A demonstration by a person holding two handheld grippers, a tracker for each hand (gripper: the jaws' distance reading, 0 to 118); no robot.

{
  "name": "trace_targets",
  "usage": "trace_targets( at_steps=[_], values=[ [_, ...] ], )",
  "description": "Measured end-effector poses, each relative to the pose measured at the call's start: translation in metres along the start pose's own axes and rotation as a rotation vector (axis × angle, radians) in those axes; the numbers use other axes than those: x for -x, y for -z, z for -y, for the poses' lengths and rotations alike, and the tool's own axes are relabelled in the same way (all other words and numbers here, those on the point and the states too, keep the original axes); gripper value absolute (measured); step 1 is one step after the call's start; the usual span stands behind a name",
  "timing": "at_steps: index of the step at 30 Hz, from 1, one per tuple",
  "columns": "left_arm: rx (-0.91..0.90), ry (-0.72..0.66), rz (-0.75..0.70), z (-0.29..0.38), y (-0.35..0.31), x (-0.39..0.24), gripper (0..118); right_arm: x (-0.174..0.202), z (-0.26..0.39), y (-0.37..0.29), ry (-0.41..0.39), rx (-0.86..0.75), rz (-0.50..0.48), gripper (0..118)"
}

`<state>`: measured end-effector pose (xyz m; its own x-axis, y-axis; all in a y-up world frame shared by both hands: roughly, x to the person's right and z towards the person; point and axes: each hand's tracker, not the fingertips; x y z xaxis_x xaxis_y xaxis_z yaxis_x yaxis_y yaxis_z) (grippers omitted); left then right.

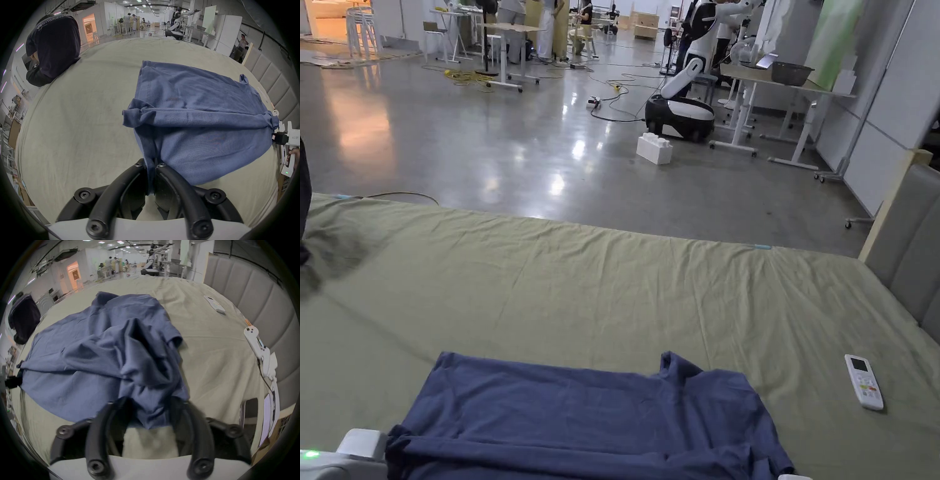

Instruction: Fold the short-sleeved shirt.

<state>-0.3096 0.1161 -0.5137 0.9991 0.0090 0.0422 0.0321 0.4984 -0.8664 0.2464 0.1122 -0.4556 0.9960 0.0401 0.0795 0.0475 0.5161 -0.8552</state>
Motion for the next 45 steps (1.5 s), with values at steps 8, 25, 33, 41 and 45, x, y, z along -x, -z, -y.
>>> trace_targets(
  at_steps=[8, 25, 33, 41, 45],
  values=[
    [-0.021, -0.015, 0.045, -0.003, -0.019, 0.007, 8, 0.009, 0.0, -0.014, 0.011, -0.037, 0.024, 5],
    [-0.12, -0.004, 0.107, 0.016, -0.112, 0.038, 8, -0.009, 0.017, -0.142, -0.086, -0.122, -0.012, 5],
    [-0.087, -0.033, 0.112, 0.08, -0.14, 0.062, 8, -0.01, 0.08, -0.166, -0.093, -0.07, -0.026, 5],
    [0.033, -0.022, 0.087, 0.141, -0.102, 0.059, 8, 0.004, 0.135, -0.129, -0.143, 0.063, 0.05, 5],
    [0.046, -0.013, 0.051, 0.148, -0.078, 0.053, 8, 0.011, 0.145, -0.109, -0.161, 0.087, 0.065, 5]
  ],
)
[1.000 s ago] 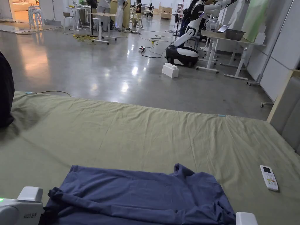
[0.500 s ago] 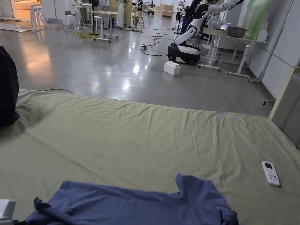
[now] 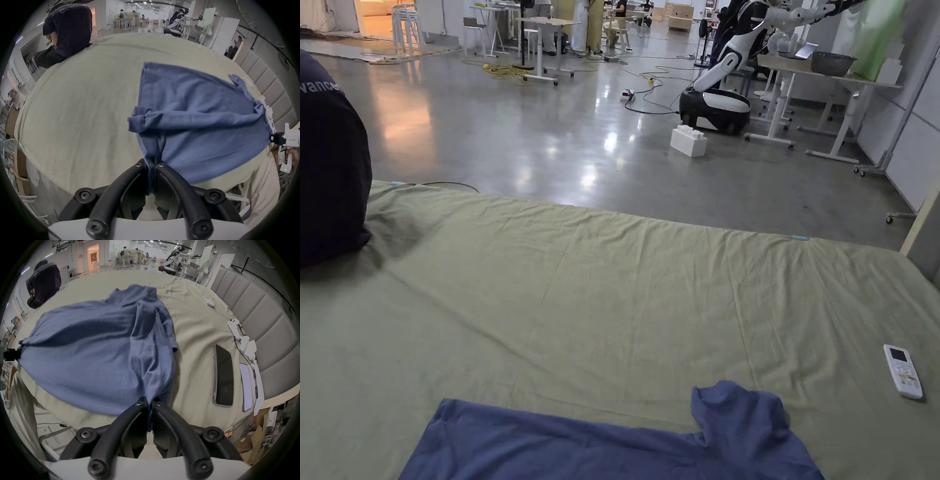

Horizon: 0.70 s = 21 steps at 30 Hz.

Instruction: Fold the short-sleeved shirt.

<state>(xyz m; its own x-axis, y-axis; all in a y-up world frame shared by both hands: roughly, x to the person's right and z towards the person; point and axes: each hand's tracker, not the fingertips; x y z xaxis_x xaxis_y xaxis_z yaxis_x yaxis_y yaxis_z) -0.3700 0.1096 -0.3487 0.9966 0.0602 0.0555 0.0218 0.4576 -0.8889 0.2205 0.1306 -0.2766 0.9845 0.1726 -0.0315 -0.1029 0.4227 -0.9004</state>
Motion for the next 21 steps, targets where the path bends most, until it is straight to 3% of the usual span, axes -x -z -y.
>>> trace_targets(
  at_steps=[8, 10, 12, 16, 21],
  values=[
    [-0.019, -0.005, -0.008, -0.003, -0.007, -0.001, 8, 0.004, -0.001, 0.007, 0.007, -0.016, 0.023, 7],
    [-0.041, -0.002, -0.004, -0.006, -0.015, -0.002, 9, 0.002, -0.003, -0.002, 0.028, -0.042, 0.048, 24],
    [-0.106, 0.018, -0.017, -0.01, -0.025, -0.007, 19, -0.001, -0.011, -0.018, 0.06, -0.084, 0.087, 60],
    [-0.274, 0.001, -0.017, -0.029, -0.047, -0.023, 46, 0.002, -0.035, -0.052, 0.119, -0.249, 0.119, 66],
    [-0.506, 0.007, -0.017, -0.061, -0.075, -0.062, 46, 0.024, -0.069, -0.086, 0.174, -0.558, 0.08, 71]
  ],
)
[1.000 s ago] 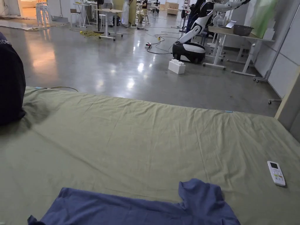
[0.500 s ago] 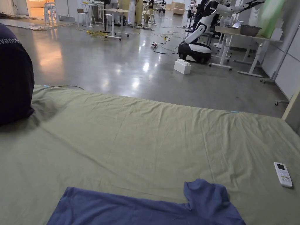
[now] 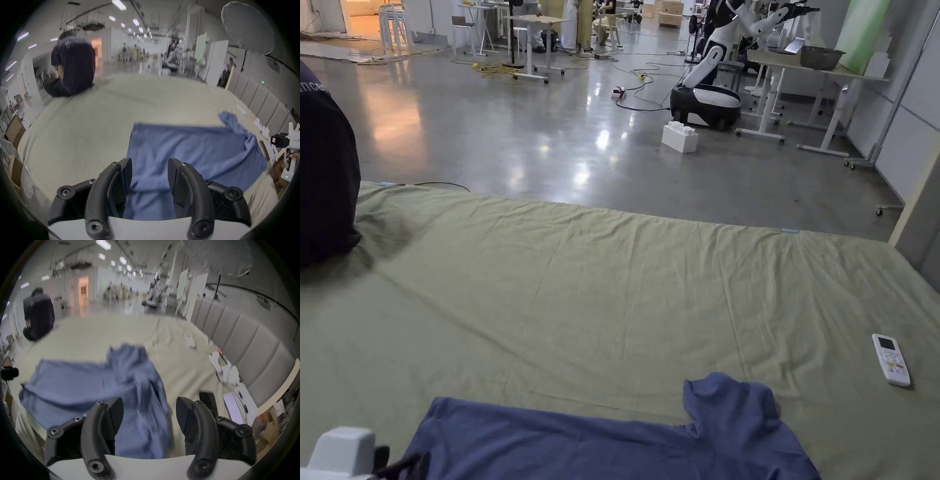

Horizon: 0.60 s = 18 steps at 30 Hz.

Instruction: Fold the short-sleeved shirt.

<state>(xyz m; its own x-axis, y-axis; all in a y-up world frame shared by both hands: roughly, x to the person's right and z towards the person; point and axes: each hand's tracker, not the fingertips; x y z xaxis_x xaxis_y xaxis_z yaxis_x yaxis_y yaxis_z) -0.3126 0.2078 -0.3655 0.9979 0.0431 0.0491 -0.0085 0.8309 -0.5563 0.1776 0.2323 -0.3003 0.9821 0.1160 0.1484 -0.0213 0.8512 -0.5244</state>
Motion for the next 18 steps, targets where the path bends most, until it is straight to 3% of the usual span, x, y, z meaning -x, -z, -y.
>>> trace_targets(
  at_steps=[4, 5, 6, 7, 9, 11, 12, 13, 18],
  values=[
    [-0.187, -0.018, -0.004, -0.027, -0.008, -0.035, 44, 0.029, -0.027, -0.007, 0.042, -0.197, -0.005, 68],
    [-0.232, -0.021, -0.008, -0.032, -0.011, -0.043, 38, 0.038, -0.034, -0.008, 0.048, -0.236, -0.003, 63],
    [-0.274, -0.016, -0.016, -0.036, -0.014, -0.051, 23, 0.045, -0.039, -0.01, 0.052, -0.27, -0.006, 54],
    [-0.315, -0.005, -0.02, -0.04, -0.017, -0.058, 17, 0.052, -0.045, -0.012, 0.047, -0.323, -0.007, 45],
    [-0.372, 0.018, -0.052, -0.046, -0.023, -0.071, 14, 0.063, -0.053, -0.012, 0.038, -0.371, -0.005, 26],
    [-0.42, 0.032, -0.05, -0.05, -0.028, -0.08, 12, 0.072, -0.06, -0.013, 0.011, -0.442, -0.008, 22],
    [-0.438, 0.039, -0.057, -0.052, -0.03, -0.084, 6, 0.075, -0.06, -0.013, 0.028, -0.448, -0.008, 10],
    [-0.432, 0.032, -0.069, -0.052, -0.033, -0.086, 6, 0.077, -0.06, -0.012, 0.04, -0.464, -0.005, 6],
    [-0.463, 0.02, -0.089, -0.051, -0.036, -0.083, 0, 0.085, -0.062, -0.013, 0.035, -0.516, -0.003, 0]
  ],
)
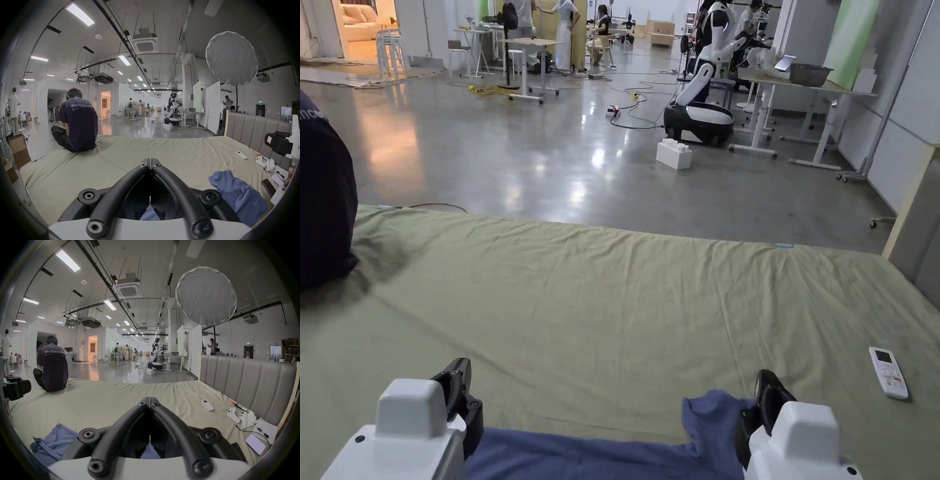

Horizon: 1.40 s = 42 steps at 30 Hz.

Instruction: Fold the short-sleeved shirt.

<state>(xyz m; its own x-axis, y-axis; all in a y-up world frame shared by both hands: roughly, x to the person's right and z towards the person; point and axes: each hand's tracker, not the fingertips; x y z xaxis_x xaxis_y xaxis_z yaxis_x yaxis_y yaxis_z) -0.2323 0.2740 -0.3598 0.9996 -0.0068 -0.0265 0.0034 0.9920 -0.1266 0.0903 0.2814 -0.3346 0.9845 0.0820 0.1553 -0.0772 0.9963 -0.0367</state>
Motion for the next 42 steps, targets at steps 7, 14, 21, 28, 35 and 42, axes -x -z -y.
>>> trace_targets(
  at_steps=[7, 14, 21, 28, 35, 42],
  values=[
    [0.209, -0.053, 0.054, 0.014, 0.032, 0.042, 0, -0.001, 0.009, 0.007, -0.04, 0.028, -0.019, 0],
    [0.625, -0.126, 0.082, 0.057, 0.136, 0.106, 0, -0.009, 0.034, 0.021, -0.05, 0.143, -0.012, 0],
    [0.907, -0.058, 0.155, 0.101, 0.235, 0.118, 50, -0.017, 0.056, 0.034, -0.053, 0.236, 0.002, 0],
    [0.959, -0.007, 0.13, 0.127, 0.265, 0.102, 67, -0.029, 0.072, 0.046, -0.068, 0.305, 0.029, 0],
    [0.96, 0.073, 0.11, 0.136, 0.258, 0.087, 62, -0.048, 0.09, 0.056, -0.013, 0.417, 0.035, 0],
    [0.946, -0.011, 0.19, 0.128, 0.257, 0.098, 9, -0.079, 0.102, 0.109, 0.035, 0.597, 0.027, 7]
  ],
)
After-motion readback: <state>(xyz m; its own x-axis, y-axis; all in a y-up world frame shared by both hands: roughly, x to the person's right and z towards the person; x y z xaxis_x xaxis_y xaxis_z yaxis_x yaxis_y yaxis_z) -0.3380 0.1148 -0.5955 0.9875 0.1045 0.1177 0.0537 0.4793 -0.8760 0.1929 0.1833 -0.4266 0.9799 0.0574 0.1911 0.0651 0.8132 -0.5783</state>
